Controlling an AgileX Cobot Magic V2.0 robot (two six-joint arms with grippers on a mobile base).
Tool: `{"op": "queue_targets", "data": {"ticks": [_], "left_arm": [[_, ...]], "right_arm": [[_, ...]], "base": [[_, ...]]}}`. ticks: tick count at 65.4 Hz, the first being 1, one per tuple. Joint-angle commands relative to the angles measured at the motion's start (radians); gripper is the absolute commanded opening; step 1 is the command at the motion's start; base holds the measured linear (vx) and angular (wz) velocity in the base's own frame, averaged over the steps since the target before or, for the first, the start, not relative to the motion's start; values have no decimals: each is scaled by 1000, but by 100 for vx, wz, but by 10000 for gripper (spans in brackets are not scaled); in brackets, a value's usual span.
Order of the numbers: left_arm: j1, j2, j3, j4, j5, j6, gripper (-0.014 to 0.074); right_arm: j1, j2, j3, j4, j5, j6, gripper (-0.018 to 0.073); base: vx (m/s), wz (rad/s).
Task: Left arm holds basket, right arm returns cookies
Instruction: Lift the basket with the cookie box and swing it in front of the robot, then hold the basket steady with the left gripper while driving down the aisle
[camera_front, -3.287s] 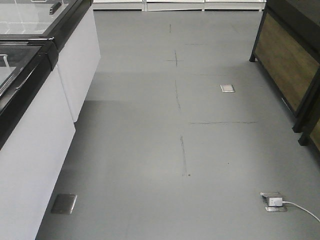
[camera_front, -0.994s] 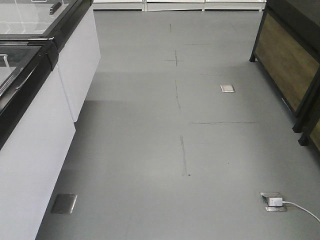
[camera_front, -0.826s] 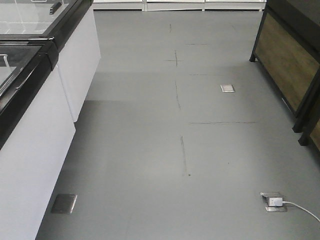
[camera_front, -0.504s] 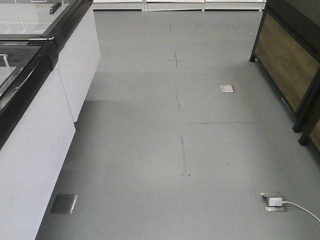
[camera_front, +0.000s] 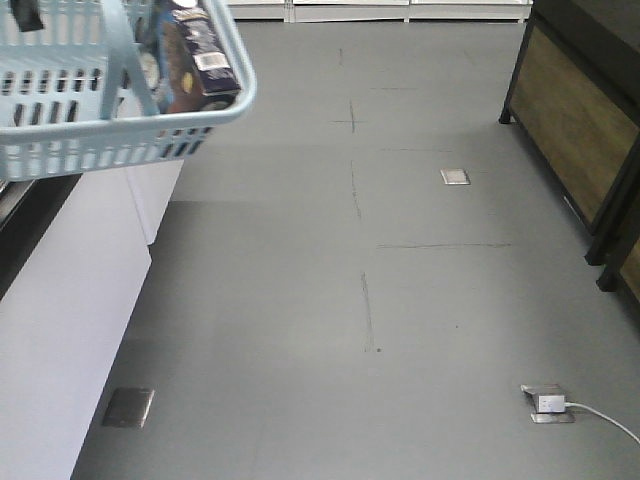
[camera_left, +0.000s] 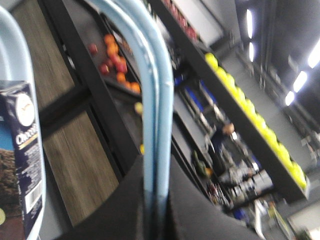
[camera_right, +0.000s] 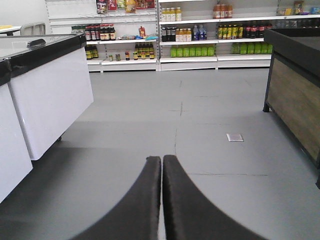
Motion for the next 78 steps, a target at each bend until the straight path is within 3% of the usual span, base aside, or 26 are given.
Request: {"op": "queue_targets", "data": {"ticks": [1, 7, 18, 42, 57, 78], "left_arm": [[-90, -50, 33, -94, -57, 22, -7], [-173, -60, 138, -158, -75, 73, -7], [-284, -87, 361, -305, -76, 279, -7], [-425, -171, 757, -306, -119, 479, -7], [-554, -199, 884, -306, -216, 494, -7], [-752, -199, 917, -306, -382, 485, -7]], "right_arm": [[-4, -9, 0, -3, -78, -2, -9], [-4, -9, 0, -3, -78, -2, -9], [-4, -9, 0, -3, -78, -2, -9], [-4, -10, 0, -3, -78, -2, -9], [-4, -10, 0, -3, -78, -2, -9], [-4, -10, 0, -3, -78, -2, -9]], "base": [[0, 0], [0, 0], [0, 0], [0, 0], [0, 0], [0, 0]]}}
